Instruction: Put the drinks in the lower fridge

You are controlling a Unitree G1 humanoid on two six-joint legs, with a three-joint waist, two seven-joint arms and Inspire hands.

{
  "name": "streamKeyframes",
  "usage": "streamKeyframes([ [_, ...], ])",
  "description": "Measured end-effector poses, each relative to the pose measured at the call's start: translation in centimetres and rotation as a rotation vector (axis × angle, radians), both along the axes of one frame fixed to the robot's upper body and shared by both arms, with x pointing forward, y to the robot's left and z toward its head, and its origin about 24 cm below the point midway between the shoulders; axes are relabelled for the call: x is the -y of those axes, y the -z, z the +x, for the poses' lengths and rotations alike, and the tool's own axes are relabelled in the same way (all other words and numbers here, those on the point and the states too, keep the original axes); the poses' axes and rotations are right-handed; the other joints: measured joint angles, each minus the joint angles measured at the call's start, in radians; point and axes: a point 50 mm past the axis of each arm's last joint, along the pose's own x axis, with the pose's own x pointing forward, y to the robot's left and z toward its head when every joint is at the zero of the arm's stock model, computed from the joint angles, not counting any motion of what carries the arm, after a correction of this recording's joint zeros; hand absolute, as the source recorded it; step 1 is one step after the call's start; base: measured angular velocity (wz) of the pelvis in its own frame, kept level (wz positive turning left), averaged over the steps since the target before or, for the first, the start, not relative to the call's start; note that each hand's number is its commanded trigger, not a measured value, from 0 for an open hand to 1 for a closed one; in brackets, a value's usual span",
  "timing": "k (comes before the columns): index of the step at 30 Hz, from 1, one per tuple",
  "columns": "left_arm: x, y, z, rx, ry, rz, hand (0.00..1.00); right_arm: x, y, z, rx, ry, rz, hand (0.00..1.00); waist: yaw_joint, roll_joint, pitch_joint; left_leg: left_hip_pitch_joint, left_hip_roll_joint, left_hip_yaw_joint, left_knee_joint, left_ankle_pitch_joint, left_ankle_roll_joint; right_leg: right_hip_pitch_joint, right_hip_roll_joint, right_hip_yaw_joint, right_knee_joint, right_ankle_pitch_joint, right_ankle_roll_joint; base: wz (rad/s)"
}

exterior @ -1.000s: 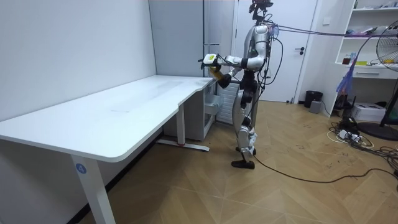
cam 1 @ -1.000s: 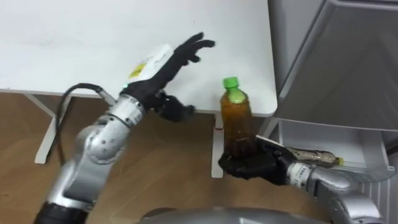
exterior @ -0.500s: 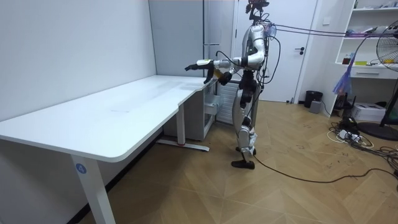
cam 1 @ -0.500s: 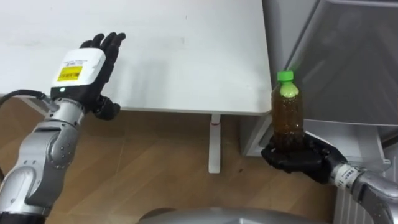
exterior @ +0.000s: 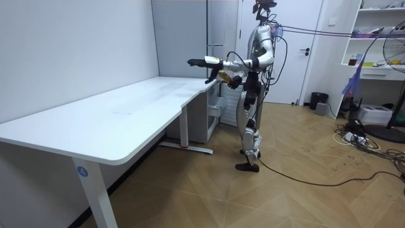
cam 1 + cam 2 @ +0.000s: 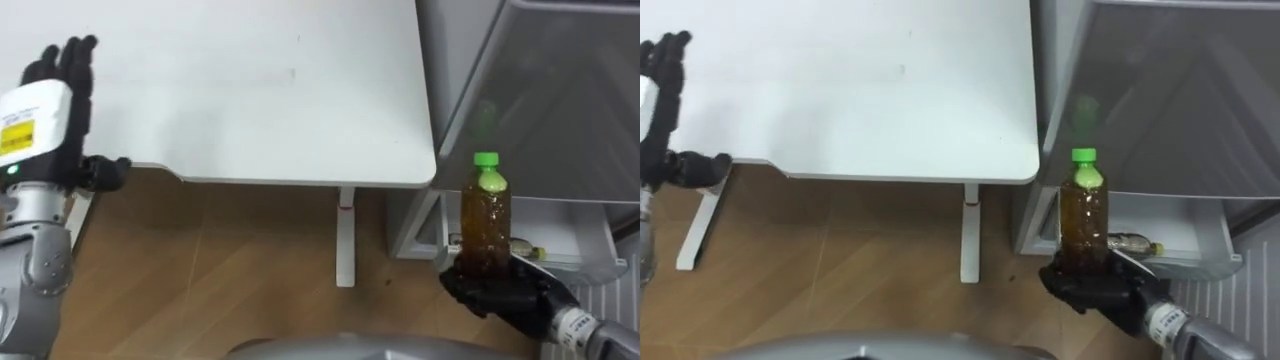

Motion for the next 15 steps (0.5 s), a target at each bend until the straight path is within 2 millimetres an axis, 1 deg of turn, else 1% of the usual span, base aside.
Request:
streamKeyframes([
  [1,-0.3,0.2,-0.3,0.009,-0.026,-0.019,0.0,0.2,0.0,-0.3,-0.007,0.01,-0.002,1.0,0.004,0.001,-0.0006,0.002,0.0,0.001,0.0,0.0,0.0,-0.001,0.001,0.003,0.0,0.0,0.0,-0.1],
  [3,-1.5,1.5,-1.3,0.016,-0.12,-0.101,0.0,0.7,0.4,-1.5,-0.047,0.049,-0.014,1.0,0.025,0.005,-0.0008,0.018,-0.001,0.008,-0.004,0.0,0.0,0.011,0.002,0.004,-0.001,0.0,0.0,-0.07],
  [4,-1.7,1.8,-1.6,0.014,-0.142,-0.123,0.0,0.8,0.4,-1.8,-0.053,0.056,-0.018,1.0,0.026,0.004,-0.0008,0.019,-0.001,0.008,-0.004,0.0,0.0,0.014,0.002,0.0,-0.002,0.0,0.0,0.03],
  [5,-2.3,2.3,-2.4,0.01,-0.186,-0.154,0.0,1.0,0.5,-2.2,-0.064,0.066,-0.02,1.0,0.029,0.005,-0.0011,0.02,0.0,0.006,-0.006,0.0,0.0,0.015,0.002,-0.001,-0.003,0.0,0.0,0.0],
  [6,-2.7,2.6,-2.9,0.019,-0.225,-0.189,0.0,1.1,0.8,-2.5,-0.079,0.084,-0.013,1.0,0.036,-0.001,0.0012,0.024,0.0,0.007,-0.014,0.0,-0.001,0.014,0.003,0.0,-0.004,0.0,0.0,0.0],
  [7,-2.8,2.6,-3.1,0.027,-0.24,-0.202,0.0,1.1,0.9,-2.8,-0.089,0.101,-0.007,1.0,0.039,0.0,-0.0002,0.027,0.0,0.007,-0.015,0.001,-0.002,0.014,0.003,0.001,-0.005,0.0,0.0,-0.08],
  [8,-3.1,2.9,-3.8,0.042,-0.279,-0.221,0.0,1.2,1.2,-3.3,-0.111,0.127,0.002,1.0,0.048,-0.013,0.0033,0.033,0.0,0.009,-0.021,0.002,-0.003,0.018,0.003,0.003,-0.01,0.0,0.0,-0.06],
  [9,-3.4,3.6,-4.8,0.03,-0.319,-0.218,0.0,1.3,1.4,-3.7,-0.131,0.142,-0.002,1.0,0.049,-0.009,0.0036,0.037,0.0,0.009,-0.02,0.002,-0.003,0.028,0.003,0.003,-0.02,0.0,0.0,-0.04],
  [10,-3.5,4.0,-5.3,0.015,-0.337,-0.219,0.0,1.4,1.6,-3.9,-0.141,0.152,-0.004,1.0,0.05,-0.009,0.0038,0.038,0.0,0.009,-0.019,0.002,-0.003,0.031,0.002,0.003,-0.022,0.0,0.0,0.0],
  [12,-3.8,5.5,-6.8,-0.055,-0.396,-0.223,0.0,1.0,2.2,-4.6,-0.178,0.197,-0.002,1.0,0.05,-0.016,0.0013,0.033,-0.002,0.005,-0.016,0.001,-0.003,0.031,0.002,-0.004,-0.033,-0.001,-0.001,0.06],
  [13,-3.9,5.8,-7.1,-0.069,-0.409,-0.227,0.0,0.9,2.4,-4.8,-0.186,0.202,0.002,1.0,0.052,-0.018,0.0023,0.032,-0.002,0.005,-0.016,0.001,-0.003,0.03,0.003,-0.004,-0.033,-0.001,-0.001,0.05],
  [14,-4.0,6.1,-7.7,-0.086,-0.432,-0.238,0.0,0.7,2.7,-5.3,-0.207,0.227,0.016,1.0,0.052,-0.015,0.0018,0.033,-0.002,0.006,-0.017,0.001,-0.003,0.032,0.004,-0.004,-0.033,-0.001,-0.001,0.03],
  [15,-4.1,6.3,-8.1,-0.082,-0.457,-0.254,0.0,0.6,3.1,-5.8,-0.226,0.26,0.029,1.0,0.054,-0.024,0.0009,0.033,-0.002,0.005,-0.018,0.001,-0.003,0.033,0.005,-0.005,-0.034,-0.001,-0.001,0.04],
])
